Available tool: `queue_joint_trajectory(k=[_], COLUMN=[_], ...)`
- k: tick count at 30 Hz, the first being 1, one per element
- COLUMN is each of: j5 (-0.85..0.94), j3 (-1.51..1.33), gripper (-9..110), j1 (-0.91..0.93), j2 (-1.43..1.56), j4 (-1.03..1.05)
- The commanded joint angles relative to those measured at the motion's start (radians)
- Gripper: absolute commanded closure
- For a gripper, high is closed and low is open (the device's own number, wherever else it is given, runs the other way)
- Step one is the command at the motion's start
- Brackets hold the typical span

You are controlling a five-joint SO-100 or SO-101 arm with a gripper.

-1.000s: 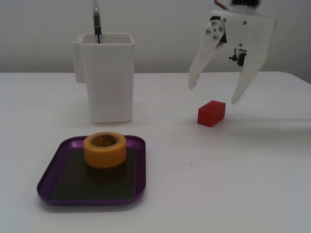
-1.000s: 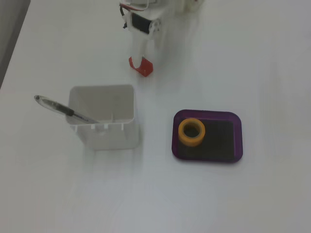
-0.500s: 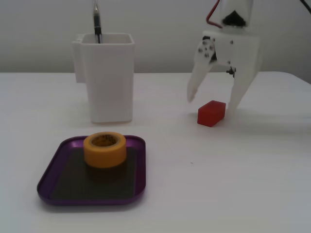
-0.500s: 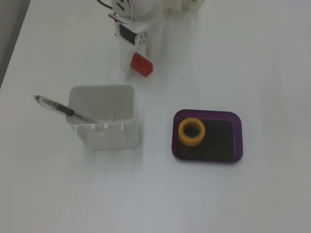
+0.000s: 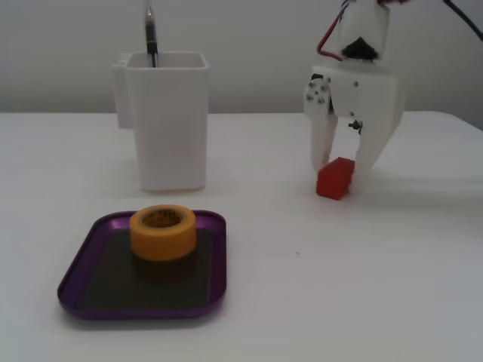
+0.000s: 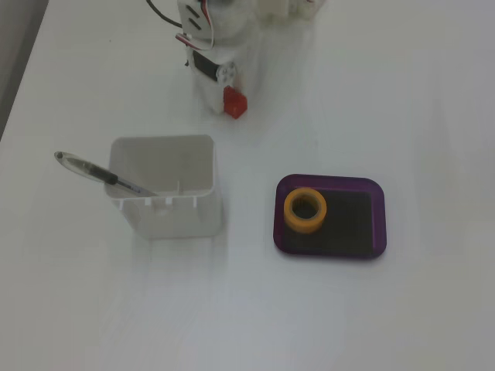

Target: Pick up the red cube and place it in the box.

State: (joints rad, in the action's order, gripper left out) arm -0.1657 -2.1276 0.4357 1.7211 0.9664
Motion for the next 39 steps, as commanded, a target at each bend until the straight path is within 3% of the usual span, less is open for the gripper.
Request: queue_joint_trajectory(k=[1,9,18,28,39], j5=[0.009,0.066,0.087,0.087,0.077], j3=[0.014,0.135,0.195,0.247,0.767], gripper=[102,102,102,102,102], j1=[-0.012,-0.118,-0.589,-0.652,-0.647], j2=[0.011,0.229,0.512,0.196,-0.311], j4=[0.034,0.242,0.27,-0.005,-0.026])
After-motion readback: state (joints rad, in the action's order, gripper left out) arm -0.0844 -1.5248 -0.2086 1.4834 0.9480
